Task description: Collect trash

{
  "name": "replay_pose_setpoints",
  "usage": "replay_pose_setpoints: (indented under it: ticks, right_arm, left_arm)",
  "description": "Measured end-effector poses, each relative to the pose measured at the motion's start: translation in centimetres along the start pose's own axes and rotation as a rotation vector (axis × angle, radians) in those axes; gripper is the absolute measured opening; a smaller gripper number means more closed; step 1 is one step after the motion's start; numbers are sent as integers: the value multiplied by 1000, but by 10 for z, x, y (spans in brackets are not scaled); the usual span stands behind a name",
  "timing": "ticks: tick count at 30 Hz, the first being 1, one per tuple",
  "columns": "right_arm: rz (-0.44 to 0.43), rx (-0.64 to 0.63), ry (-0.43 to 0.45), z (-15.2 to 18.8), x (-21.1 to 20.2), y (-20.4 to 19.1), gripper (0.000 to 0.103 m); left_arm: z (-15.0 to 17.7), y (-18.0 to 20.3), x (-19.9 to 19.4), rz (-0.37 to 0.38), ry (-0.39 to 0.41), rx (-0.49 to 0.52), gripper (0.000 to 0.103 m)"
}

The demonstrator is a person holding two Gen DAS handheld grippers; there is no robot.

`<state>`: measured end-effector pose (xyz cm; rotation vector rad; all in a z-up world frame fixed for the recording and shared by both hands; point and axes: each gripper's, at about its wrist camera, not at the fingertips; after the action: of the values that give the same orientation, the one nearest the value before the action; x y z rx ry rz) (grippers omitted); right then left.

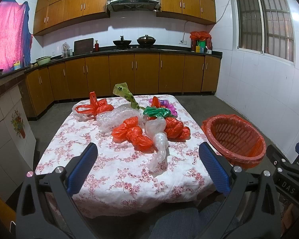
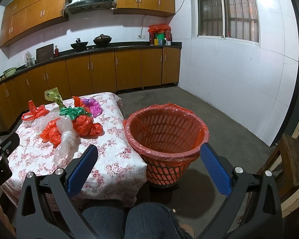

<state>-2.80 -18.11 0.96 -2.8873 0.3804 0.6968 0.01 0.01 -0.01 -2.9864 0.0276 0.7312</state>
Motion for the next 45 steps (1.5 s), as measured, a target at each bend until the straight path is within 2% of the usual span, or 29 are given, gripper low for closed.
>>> replay_pose_setpoints:
  ticks: [37, 45]
  right_arm:
    - [1, 2, -5, -2, 2, 1, 101]
    - [6, -4, -12, 1, 10, 5, 101]
  left_arm:
    - [0, 0, 0, 1, -6, -2, 99]
    - [2, -11, 6, -27, -32, -33, 99]
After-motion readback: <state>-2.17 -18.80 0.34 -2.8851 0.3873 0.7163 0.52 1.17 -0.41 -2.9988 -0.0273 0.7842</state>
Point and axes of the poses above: each gripper's, at about its wrist camera, not at the fingertips, and x roughly the way its jaws point, y to its right, z to its underside, and after that the axes turned 4 degrees about x, right-handed
